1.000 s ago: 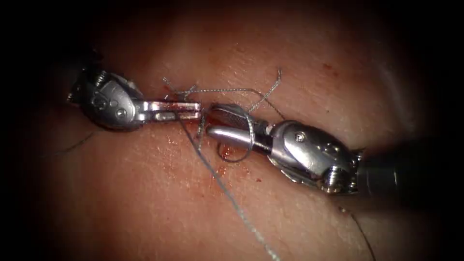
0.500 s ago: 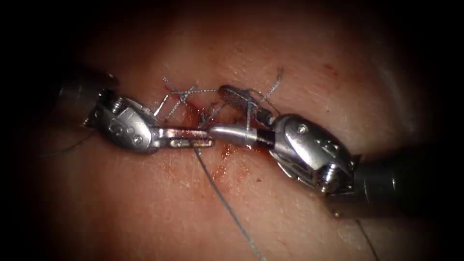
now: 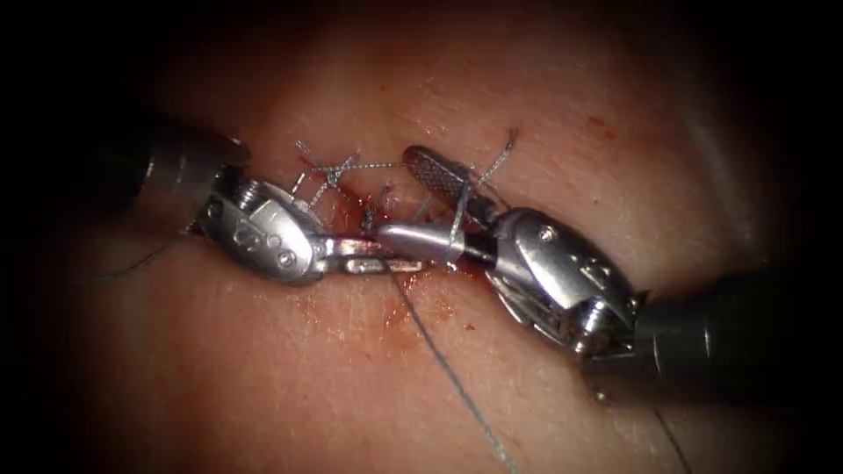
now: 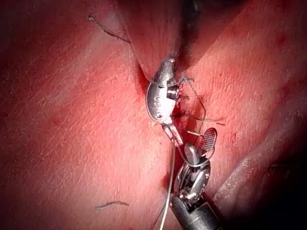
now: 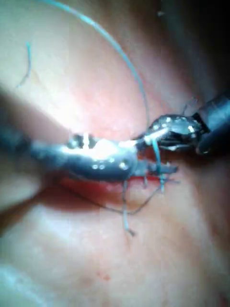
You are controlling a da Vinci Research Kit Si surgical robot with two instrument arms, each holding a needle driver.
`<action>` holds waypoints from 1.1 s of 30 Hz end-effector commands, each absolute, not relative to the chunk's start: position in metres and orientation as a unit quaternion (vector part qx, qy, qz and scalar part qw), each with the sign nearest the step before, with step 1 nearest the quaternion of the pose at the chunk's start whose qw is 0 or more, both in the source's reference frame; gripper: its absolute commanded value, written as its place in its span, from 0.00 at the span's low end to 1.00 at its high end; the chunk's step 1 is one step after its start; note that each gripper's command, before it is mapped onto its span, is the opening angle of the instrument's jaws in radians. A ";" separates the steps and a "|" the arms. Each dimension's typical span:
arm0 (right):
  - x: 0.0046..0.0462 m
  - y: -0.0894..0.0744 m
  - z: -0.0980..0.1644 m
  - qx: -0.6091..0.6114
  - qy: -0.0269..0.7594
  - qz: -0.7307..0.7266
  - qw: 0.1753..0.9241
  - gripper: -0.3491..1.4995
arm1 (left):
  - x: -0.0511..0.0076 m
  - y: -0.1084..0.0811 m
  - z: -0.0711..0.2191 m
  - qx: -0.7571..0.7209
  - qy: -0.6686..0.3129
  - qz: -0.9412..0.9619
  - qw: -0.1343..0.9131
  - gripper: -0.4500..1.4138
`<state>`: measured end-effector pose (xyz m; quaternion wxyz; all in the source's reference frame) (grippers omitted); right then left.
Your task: Wound Closure
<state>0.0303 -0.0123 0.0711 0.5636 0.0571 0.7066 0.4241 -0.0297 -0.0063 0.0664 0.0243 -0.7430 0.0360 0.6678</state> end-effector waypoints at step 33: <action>0.0253 -0.014 0.080 0.045 0.562 0.629 0.534 0.66 | -0.0340 -0.004 0.068 -0.731 0.013 0.682 0.015 0.00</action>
